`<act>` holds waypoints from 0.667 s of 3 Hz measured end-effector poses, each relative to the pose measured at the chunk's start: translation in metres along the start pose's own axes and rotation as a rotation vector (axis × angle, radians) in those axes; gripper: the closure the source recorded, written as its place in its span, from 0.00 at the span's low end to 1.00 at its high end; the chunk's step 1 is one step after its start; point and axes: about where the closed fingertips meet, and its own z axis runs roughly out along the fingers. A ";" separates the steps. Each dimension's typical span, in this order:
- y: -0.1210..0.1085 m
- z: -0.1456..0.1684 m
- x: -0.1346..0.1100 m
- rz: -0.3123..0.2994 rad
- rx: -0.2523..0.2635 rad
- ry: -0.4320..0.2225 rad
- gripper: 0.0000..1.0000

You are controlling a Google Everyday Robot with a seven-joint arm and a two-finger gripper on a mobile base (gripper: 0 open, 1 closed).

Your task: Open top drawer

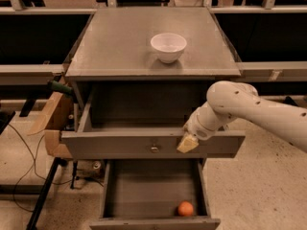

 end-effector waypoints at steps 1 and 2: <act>0.008 -0.003 0.003 -0.002 -0.001 0.007 0.47; 0.016 -0.007 0.006 0.005 -0.002 0.010 0.24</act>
Offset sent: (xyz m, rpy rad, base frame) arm -0.0965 -0.0176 0.0379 -0.0716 0.0196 -0.0078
